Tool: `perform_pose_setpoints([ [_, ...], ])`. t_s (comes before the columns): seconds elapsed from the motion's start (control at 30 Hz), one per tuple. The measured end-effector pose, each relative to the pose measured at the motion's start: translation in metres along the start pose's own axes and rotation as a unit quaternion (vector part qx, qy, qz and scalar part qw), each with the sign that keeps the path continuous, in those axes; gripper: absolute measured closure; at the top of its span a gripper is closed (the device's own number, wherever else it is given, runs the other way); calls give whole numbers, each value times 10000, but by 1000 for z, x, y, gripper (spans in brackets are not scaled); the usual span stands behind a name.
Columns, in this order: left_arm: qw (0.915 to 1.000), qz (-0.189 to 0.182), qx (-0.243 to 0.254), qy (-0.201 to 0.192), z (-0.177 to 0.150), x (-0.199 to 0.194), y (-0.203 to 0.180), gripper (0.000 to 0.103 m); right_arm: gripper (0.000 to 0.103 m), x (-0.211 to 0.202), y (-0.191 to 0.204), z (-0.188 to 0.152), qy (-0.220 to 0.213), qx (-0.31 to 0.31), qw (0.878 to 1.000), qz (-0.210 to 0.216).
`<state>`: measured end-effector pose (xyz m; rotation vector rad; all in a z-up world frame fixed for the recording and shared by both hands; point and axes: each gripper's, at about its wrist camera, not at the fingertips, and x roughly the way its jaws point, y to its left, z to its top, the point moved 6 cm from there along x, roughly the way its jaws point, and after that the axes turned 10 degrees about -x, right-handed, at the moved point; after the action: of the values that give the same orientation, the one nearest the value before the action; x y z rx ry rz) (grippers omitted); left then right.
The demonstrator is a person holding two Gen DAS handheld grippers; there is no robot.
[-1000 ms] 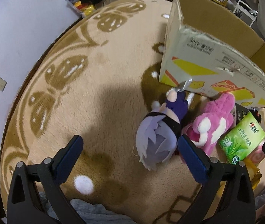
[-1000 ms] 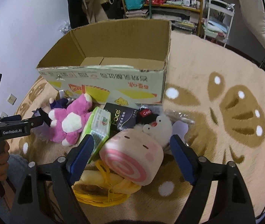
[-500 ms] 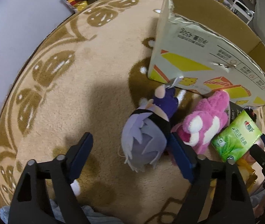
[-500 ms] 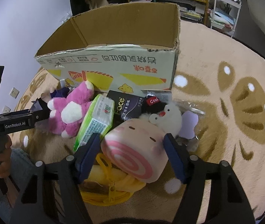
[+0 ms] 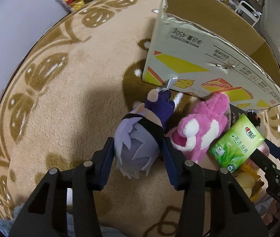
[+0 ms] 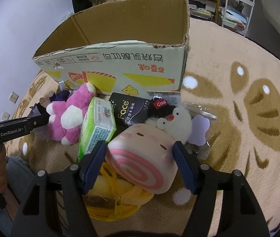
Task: Organize soft objects
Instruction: 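Close the left tool on the doll while the right tool grips the swirl roll plush, lifting both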
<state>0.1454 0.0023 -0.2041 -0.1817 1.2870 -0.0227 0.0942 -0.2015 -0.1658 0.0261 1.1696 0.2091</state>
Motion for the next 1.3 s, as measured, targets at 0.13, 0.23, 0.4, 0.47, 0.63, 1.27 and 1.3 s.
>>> perform_pose_setpoints([
  [0.13, 10000, -1, 8, 8, 1, -1, 0, 59, 29, 1, 0, 0, 17, -2, 10000, 0],
  [0.23, 10000, 5, 44, -21, 0, -3, 0, 61, 37, 2, 0, -1, 28, -18, 10000, 5],
  [0.4, 9999, 39, 91, -134, -2, -8, -1, 62, 47, 2, 1, -1, 4, -33, 10000, -29],
  [0.47, 9998, 51, 99, -170, -2, -11, -1, 63, 51, 1, 0, -2, -20, -11, 10000, -41],
  [0.63, 9993, 105, 173, -329, -4, -19, -2, 63, 59, -5, -2, -1, -95, 21, 9999, -68],
  [1.27, 9660, 493, 331, -2517, 2, -139, 6, 62, 61, -96, -9, 15, -1823, 120, 9805, -724],
  [1.3, 9627, 533, 335, -2633, 2, -146, 6, 62, 61, -99, -7, 17, -1888, 88, 9792, -737],
])
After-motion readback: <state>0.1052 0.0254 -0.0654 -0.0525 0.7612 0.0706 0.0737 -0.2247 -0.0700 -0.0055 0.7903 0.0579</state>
